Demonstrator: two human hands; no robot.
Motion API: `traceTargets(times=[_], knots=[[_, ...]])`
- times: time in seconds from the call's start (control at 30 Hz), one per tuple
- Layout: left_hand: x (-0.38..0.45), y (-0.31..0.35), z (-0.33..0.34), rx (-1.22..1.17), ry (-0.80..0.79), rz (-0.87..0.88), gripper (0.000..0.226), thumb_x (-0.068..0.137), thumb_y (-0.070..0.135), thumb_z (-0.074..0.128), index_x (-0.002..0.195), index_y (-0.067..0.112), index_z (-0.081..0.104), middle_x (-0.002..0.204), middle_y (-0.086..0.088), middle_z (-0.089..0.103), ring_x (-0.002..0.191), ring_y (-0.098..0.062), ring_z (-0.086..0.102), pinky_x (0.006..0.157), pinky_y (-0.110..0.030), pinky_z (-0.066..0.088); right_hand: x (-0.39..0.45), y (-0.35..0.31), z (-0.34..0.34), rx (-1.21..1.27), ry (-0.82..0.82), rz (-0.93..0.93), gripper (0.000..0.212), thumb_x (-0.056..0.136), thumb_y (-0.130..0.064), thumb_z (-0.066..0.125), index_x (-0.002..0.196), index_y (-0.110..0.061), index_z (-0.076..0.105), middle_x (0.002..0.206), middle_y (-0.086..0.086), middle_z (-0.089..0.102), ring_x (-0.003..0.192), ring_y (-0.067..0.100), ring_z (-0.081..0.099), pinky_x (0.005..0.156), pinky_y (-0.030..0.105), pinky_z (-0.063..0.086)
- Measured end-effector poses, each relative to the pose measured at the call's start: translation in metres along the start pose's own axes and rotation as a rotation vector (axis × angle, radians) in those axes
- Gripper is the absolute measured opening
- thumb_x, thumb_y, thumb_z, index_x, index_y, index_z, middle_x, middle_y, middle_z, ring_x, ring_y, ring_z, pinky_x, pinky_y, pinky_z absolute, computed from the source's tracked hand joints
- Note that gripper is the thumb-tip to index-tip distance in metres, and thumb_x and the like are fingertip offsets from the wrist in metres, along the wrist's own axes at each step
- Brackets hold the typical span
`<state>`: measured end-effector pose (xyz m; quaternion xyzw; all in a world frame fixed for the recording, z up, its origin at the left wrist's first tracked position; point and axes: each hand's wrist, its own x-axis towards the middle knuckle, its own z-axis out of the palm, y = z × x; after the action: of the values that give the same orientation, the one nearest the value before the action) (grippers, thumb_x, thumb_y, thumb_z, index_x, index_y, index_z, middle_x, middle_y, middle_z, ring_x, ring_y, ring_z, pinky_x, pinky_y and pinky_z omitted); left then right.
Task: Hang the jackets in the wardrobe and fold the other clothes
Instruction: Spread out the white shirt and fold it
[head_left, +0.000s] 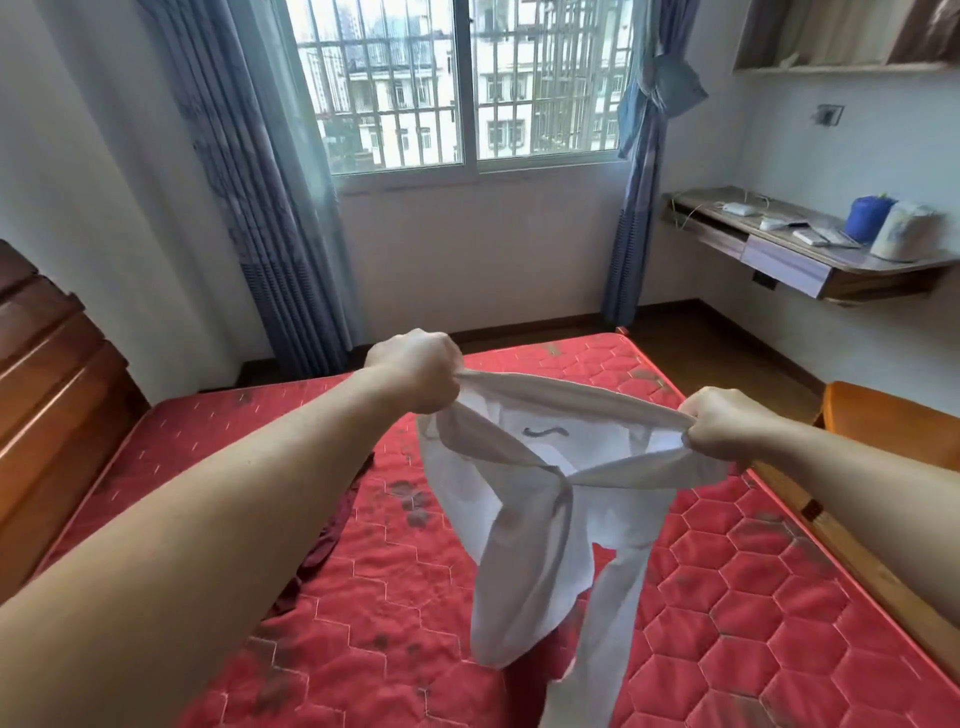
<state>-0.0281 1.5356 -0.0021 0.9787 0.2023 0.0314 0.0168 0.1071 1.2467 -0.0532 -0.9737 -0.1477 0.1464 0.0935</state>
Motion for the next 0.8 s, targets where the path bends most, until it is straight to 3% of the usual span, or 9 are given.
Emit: traceTargets(times=[0.1,0.23,0.33,0.4,0.47,0.53,0.67,0.73,0.8], knots=[[0.0,-0.004,0.003,-0.031,-0.188,-0.048,0.017,0.081,0.022,0.046,0.081,0.019,0.063,0.085,-0.001,0.063,0.082,-0.026,0.061,0.067,-0.032,0.048,0.001,-0.007,-0.011,0.103,-0.004,-0.036,0.025,0.075,-0.005,0.046,0.068,-0.017,0.067,0.074,0.01,0.066,0.062,0.027,0.065,0.04,0.024,0.047],[-0.002,-0.024,0.003,-0.616,-0.554,-0.053,0.021,0.086,0.01,0.046,0.093,0.007,0.066,0.084,-0.006,0.072,0.082,-0.023,0.069,0.069,-0.035,0.059,-0.002,-0.007,-0.03,0.345,-0.078,-0.055,0.035,0.076,0.002,0.039,0.075,-0.016,0.069,0.07,0.012,0.064,0.058,0.026,0.063,0.046,0.028,0.049],[-0.005,-0.034,0.007,-0.926,-0.598,-0.014,0.012,0.083,0.02,0.062,0.087,0.009,0.066,0.07,-0.001,0.07,0.062,-0.014,0.066,0.062,-0.026,0.054,-0.005,-0.006,-0.046,0.565,-0.091,-0.065,0.039,0.078,0.005,0.037,0.09,-0.011,0.07,0.073,0.015,0.06,0.065,0.028,0.059,0.056,0.032,0.048],[-0.005,-0.037,0.006,-1.079,-0.576,0.016,0.046,0.076,0.047,0.073,0.099,0.008,0.071,0.085,-0.007,0.072,0.073,-0.018,0.066,0.076,-0.034,0.053,-0.005,-0.007,-0.056,0.645,-0.064,-0.056,0.028,0.085,0.001,0.046,0.099,-0.004,0.069,0.082,0.018,0.06,0.074,0.031,0.056,0.065,0.036,0.045],[-0.005,-0.038,-0.002,-1.034,-0.473,0.071,0.065,0.061,0.071,0.071,0.1,0.019,0.075,0.091,-0.002,0.075,0.078,-0.015,0.069,0.074,-0.029,0.056,-0.006,-0.01,-0.066,0.681,-0.059,-0.039,0.018,0.086,-0.006,0.06,0.099,-0.002,0.071,0.085,0.02,0.063,0.072,0.031,0.059,0.065,0.036,0.047],[-0.009,-0.036,-0.013,-0.886,-0.38,0.156,0.059,0.061,0.075,0.07,0.094,0.026,0.075,0.083,0.009,0.073,0.071,-0.007,0.067,0.065,-0.021,0.053,-0.009,-0.012,-0.074,0.693,-0.064,-0.018,0.021,0.082,-0.01,0.068,0.1,0.001,0.07,0.08,0.018,0.064,0.061,0.026,0.061,0.052,0.03,0.049],[-0.022,-0.031,-0.023,-0.573,-0.46,0.294,0.034,0.069,0.025,0.086,0.097,0.022,0.066,0.076,0.007,0.07,0.064,-0.008,0.068,0.05,-0.025,0.051,-0.02,-0.014,-0.076,0.813,-0.116,-0.001,0.03,0.084,-0.011,0.067,0.109,0.005,0.064,0.081,0.018,0.064,0.06,0.024,0.063,0.048,0.028,0.053],[-0.028,-0.028,-0.023,-0.411,-0.48,0.308,0.039,0.067,0.012,0.084,0.099,0.016,0.062,0.077,0.002,0.066,0.059,-0.012,0.066,0.045,-0.025,0.05,-0.027,-0.011,-0.072,0.85,-0.117,-0.027,0.033,0.084,-0.015,0.069,0.111,0.005,0.065,0.091,0.02,0.066,0.075,0.027,0.064,0.062,0.033,0.056],[-0.031,-0.028,-0.02,-0.299,-0.405,0.3,0.026,0.071,0.011,0.078,0.092,0.014,0.063,0.076,-0.003,0.066,0.051,-0.016,0.062,0.042,-0.026,0.049,-0.038,-0.008,-0.069,0.735,-0.144,-0.111,0.028,0.081,-0.021,0.074,0.102,-0.003,0.071,0.089,0.015,0.07,0.076,0.023,0.067,0.062,0.033,0.058]])
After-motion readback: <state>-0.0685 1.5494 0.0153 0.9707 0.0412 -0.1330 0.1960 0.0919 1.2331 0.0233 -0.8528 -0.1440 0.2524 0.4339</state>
